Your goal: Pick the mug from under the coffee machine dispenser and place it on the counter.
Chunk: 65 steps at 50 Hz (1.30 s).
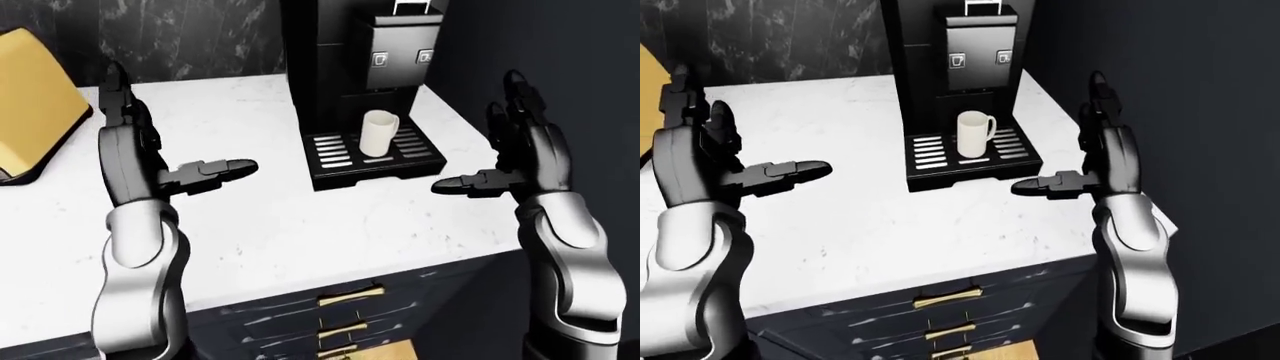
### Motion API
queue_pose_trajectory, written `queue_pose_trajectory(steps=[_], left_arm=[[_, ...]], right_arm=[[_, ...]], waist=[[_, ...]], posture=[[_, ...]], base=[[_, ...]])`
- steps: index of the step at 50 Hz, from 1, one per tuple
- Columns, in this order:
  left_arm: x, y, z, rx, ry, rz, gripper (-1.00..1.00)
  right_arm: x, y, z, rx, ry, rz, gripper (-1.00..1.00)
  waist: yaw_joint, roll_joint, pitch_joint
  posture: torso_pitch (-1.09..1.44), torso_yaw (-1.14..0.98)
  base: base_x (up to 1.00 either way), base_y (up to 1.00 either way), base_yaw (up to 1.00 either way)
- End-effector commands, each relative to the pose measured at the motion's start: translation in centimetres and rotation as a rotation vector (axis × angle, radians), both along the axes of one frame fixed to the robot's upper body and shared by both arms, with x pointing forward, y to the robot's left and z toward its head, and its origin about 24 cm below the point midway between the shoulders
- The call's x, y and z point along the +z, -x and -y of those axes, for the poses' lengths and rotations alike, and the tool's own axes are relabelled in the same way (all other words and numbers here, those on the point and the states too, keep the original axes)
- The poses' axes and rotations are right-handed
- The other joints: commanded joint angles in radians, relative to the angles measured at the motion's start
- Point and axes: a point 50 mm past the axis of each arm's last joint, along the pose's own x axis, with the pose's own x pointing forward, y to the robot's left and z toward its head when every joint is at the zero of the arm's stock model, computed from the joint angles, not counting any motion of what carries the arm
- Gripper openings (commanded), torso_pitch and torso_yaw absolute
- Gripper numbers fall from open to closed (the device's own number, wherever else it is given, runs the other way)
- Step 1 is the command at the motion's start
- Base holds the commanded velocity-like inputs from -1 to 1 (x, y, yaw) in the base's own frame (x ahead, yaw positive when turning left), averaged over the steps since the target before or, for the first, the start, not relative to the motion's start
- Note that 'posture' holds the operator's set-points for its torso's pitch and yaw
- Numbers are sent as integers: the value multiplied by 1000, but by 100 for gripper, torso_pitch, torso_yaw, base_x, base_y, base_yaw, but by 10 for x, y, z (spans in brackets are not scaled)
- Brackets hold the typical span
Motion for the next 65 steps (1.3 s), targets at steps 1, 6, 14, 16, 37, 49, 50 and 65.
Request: queue_pose_trajectory(steps=[1, 6, 14, 16, 37, 49, 50, 65], left_arm=[[14, 5, 4, -14, -12, 74, 100], [13, 6, 14, -55, 19, 67, 100], [6, 8, 26, -195, 2, 6, 100], [6, 8, 28, -210, -9, -2, 100], [3, -8, 46, -288, -14, -71, 100], [9, -15, 60, -349, -11, -70, 28], [9, -15, 61, -350, -11, -70, 27], [8, -25, 78, -410, -1, -77, 51]], right_arm=[[17, 4, -1, -1, 22, 86, 100], [15, 3, 0, 0, 20, 83, 100], [14, 4, 0, 1, 20, 81, 100], [15, 4, -1, 2, 20, 81, 100], [16, 4, 0, 1, 20, 77, 100], [16, 4, 1, 0, 19, 79, 100], [16, 5, 1, -1, 19, 79, 100], [17, 5, 1, 4, 16, 79, 100]], waist=[[0, 0, -21], [0, -2, -22], [1, -1, -25], [0, -1, -25], [1, -7, -31], [2, -11, -31], [2, -11, -31], [3, -16, -28]], posture=[[0, 0], [0, 0], [0, 0], [0, 0], [0, 0], [0, 0], [0, 0], [0, 0]], base=[[0, 0, 0], [0, 0, 0], [0, 0, 0], [0, 0, 0], [0, 0, 0], [0, 0, 0], [0, 0, 0], [0, 0, 0]])
